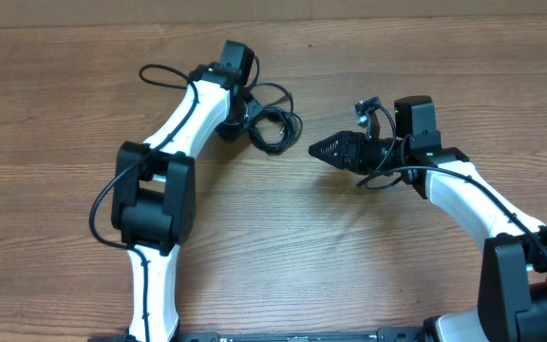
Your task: Untangle cables
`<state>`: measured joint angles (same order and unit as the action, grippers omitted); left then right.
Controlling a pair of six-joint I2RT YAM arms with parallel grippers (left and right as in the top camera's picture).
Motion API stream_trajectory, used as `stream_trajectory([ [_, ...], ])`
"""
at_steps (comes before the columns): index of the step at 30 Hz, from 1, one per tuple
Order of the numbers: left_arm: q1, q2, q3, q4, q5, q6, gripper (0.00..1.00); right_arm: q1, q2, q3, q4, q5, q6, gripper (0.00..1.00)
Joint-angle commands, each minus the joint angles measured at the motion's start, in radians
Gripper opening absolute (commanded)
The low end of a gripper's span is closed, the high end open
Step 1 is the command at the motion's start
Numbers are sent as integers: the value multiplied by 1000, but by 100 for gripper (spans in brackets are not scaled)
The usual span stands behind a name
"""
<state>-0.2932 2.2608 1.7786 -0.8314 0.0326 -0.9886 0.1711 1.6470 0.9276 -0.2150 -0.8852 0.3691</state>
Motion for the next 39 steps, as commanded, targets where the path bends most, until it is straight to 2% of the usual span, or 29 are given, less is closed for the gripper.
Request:
stream_trajectory([
  [1,2,42,21,14,8,-45,4,4,-14,9,-11,47,-4,70],
  [6,9,37,27,21,12,-5,4,4,-14,9,-28,54,-4,68],
  [13,14,-88,38,20,43,114,4,4,-14,9,-27,64,-4,68],
  [24,12,-337,38,8,81,89,4,4,-14,10,-21,-62,9,72],
  [27,11,-366,38,-12,93,2,4,7,-14,10,34,-59,407,71],
  [30,11,-367,38,-38,109,-108,4,20,-14,10,64,-53,660,77],
  [32,11,-367,38,-64,123,-195,4,40,-14,10,89,-23,793,82],
  [35,10,-367,38,-85,162,-311,4,90,-14,10,124,76,962,82],
  [39,3,-367,38,-88,240,-397,4,168,-14,10,188,241,1030,82],
])
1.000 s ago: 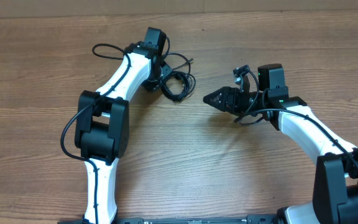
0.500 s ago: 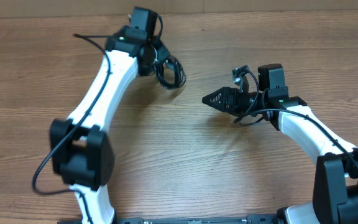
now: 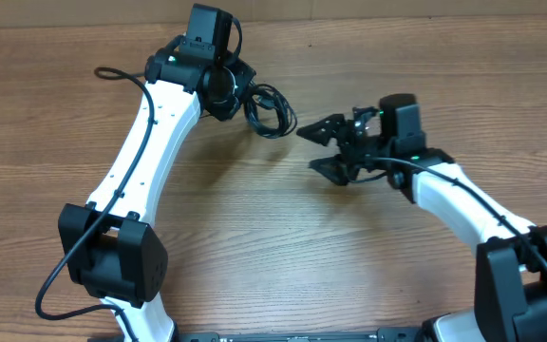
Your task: Untangle cables
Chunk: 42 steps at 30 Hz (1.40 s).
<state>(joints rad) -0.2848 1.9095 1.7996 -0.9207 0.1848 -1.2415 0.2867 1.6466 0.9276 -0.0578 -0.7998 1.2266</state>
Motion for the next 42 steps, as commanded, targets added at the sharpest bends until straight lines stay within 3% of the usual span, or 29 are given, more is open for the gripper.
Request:
stream_trajectory([
  [1,-9,-15,17,1,107,-158,4,70,-14,10,44,184,174,82],
  [6,-38,-15,17,-28,128,-150,4,124,-14,10,92,319,191,75],
  [15,-57,-15,17,-137,123,-111,4,119,-14,10,126,381,225,69],
  [20,-57,-15,17,-155,177,-93,4,119,-14,10,114,401,206,50],
  [27,-57,-15,17,-165,201,27,4,119,-14,10,114,375,-69,6],
  [35,-55,-15,17,-178,121,126,4,96,-14,10,113,126,-440,4],
  [42,-55,-15,17,-216,-60,150,4,5,-14,10,114,-164,-608,4],
])
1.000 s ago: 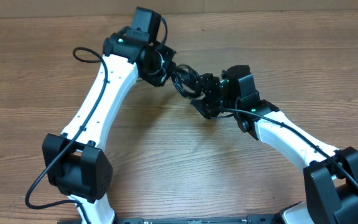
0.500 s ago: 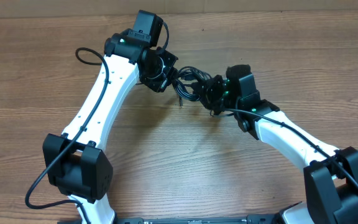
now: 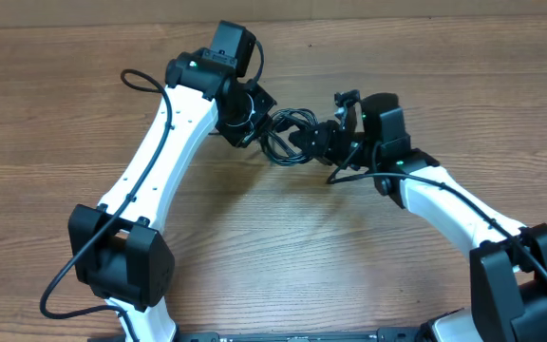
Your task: Untangle cables
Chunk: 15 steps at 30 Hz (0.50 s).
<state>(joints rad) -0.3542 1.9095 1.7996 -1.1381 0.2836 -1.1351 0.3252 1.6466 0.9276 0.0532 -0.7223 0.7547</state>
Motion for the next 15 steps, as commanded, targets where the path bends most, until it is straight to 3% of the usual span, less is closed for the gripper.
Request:
stream_trajectory([
  [1,14,-15,17,-5,-174,43,4,-47,-14,10,3,-280,-136,4],
  [7,14,-15,17,-74,-253,44,7,-127,-14,10,3,-447,-135,4],
  [13,14,-15,17,-99,-294,43,16,-149,-24,10,2,-503,-135,4],
  [15,14,-15,17,-109,-294,44,25,-149,-39,10,2,-503,-135,4],
])
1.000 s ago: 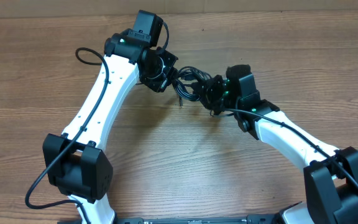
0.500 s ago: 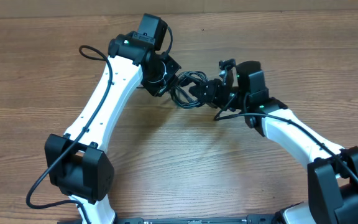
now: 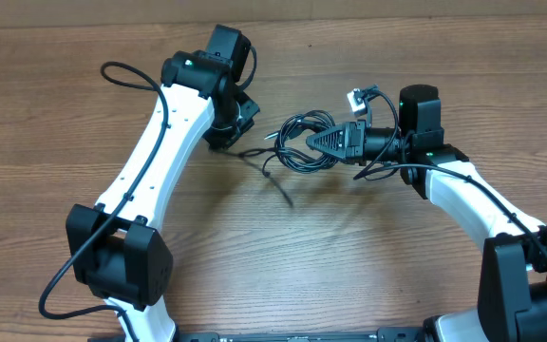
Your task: Untangle cables
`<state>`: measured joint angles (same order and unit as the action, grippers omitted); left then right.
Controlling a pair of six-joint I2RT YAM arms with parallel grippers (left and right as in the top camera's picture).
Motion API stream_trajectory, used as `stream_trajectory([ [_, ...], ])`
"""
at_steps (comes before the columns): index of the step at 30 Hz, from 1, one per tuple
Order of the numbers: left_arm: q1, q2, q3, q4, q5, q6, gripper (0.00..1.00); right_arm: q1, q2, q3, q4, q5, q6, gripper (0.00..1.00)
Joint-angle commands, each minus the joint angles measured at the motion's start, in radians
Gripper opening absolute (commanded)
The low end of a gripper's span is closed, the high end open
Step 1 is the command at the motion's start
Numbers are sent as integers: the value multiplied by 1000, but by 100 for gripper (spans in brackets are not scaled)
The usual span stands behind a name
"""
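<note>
A black cable bundle lies in loose loops at the middle of the wooden table. My right gripper comes in from the right and is shut on the bundle's right side. My left gripper points down just left of the bundle, its fingers mostly hidden under the wrist. A thin strand runs from the left gripper to the bundle, so it looks shut on that strand. A loose cable end trails from the bundle toward the front.
The wooden table fills the view. The left arm's own black wiring loops out at the far left. Both arm bases stand at the front edge, the left one and the right one.
My right gripper, then at the bundle close to the left gripper, has moved right with the bundle in it. The left gripper shifted slightly left, and a strand now stretches between them.
First my left gripper held the coiled bundle at the back while the right gripper stood shut and apart. Then the right gripper was open near the bundle. Then both met at the bundle, and now they are apart with the bundle spread out.
</note>
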<state>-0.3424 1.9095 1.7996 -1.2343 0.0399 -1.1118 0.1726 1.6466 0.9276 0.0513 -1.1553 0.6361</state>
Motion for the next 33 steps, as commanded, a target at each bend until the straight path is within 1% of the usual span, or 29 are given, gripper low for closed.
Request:
stream_trajectory([
  [1,2,-15,17,-19,-51,20,35,4,-46,10,3,-69,-16,4],
  [2,2,-15,17,-23,-51,21,63,4,-54,10,-2,-62,-16,4],
  [3,2,-15,17,-26,-51,21,85,4,-65,10,-14,-39,-16,4],
  [4,2,-15,17,-28,-50,21,100,4,-74,10,-31,-12,-16,4],
  [7,2,-15,17,-30,-47,21,100,4,-101,10,-93,81,-16,4],
  [10,2,-15,17,-30,-19,35,100,4,-120,10,-108,111,-9,4],
  [15,1,-15,16,-32,159,42,100,4,-121,10,-122,222,47,4],
  [19,1,-15,16,-32,289,32,100,13,-121,10,-147,412,113,4],
  [20,1,-15,16,-32,312,26,100,16,-121,10,-147,431,123,4],
  [22,1,-15,16,-33,358,-10,100,31,-121,10,-134,457,127,4],
  [27,-11,-14,16,-34,414,-87,100,64,-121,10,-116,468,146,4],
  [30,-24,-13,15,-33,413,-157,100,73,-121,10,-108,467,151,4],
  [33,-31,-13,15,-33,373,-218,100,73,-121,10,-109,460,154,4],
])
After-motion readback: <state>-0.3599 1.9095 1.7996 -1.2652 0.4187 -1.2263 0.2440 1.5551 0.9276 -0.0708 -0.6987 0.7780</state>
